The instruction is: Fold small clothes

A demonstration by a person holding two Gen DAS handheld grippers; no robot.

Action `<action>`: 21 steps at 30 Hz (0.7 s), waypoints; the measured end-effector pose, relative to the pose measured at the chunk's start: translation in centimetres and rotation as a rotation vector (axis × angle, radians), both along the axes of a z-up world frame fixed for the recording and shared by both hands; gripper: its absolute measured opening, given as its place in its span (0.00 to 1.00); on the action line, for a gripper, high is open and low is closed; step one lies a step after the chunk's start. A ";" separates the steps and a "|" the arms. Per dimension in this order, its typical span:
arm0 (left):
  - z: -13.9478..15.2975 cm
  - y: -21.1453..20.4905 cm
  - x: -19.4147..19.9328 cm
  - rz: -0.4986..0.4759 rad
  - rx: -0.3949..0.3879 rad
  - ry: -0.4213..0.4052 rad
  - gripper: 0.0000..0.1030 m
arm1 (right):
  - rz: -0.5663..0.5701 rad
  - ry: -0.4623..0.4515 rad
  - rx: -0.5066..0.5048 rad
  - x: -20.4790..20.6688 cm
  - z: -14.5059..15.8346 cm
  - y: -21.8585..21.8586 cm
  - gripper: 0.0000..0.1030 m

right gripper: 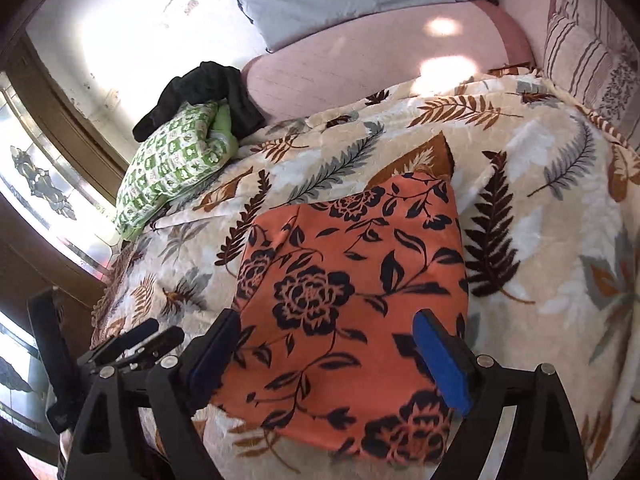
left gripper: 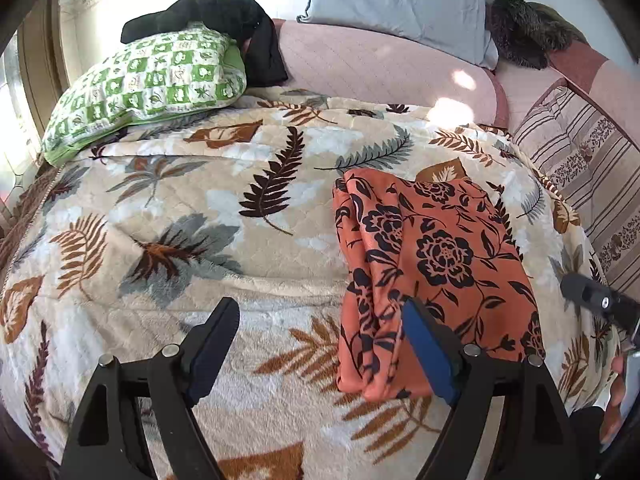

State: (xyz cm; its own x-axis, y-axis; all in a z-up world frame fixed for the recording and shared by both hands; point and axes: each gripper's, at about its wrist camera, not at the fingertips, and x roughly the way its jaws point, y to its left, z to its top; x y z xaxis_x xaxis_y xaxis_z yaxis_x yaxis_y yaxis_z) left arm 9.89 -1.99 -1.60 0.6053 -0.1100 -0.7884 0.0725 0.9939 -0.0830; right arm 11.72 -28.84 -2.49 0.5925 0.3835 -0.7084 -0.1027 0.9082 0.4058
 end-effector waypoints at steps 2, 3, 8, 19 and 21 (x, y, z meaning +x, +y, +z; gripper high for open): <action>0.7 -0.4 -2.0 0.019 0.028 -0.013 0.84 | -0.021 -0.013 -0.047 -3.1 0.4 0.3 0.87; 1.0 -0.5 -3.0 0.036 0.041 -0.012 0.88 | -0.034 -0.016 -0.061 -4.5 0.5 0.4 0.87; 1.7 -1.1 -7.5 0.097 0.031 -0.019 0.90 | -0.056 -0.050 -0.141 -10.1 1.3 0.8 1.00; 5.9 -3.3 -11.4 0.053 0.018 -0.147 0.98 | -0.053 -0.086 -0.256 -13.8 4.1 1.0 1.00; 6.1 -3.8 -11.3 0.049 0.040 -0.149 0.99 | -0.056 -0.083 -0.264 -13.7 4.1 1.0 1.00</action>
State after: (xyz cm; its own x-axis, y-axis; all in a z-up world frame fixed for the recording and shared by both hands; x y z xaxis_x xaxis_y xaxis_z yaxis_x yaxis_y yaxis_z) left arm -1.45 -5.75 4.52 0.7197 -0.0474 -0.6927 0.0321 0.9989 -0.0350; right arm -2.01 -27.85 1.61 0.6679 0.1571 -0.7275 -0.0726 0.9866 0.1464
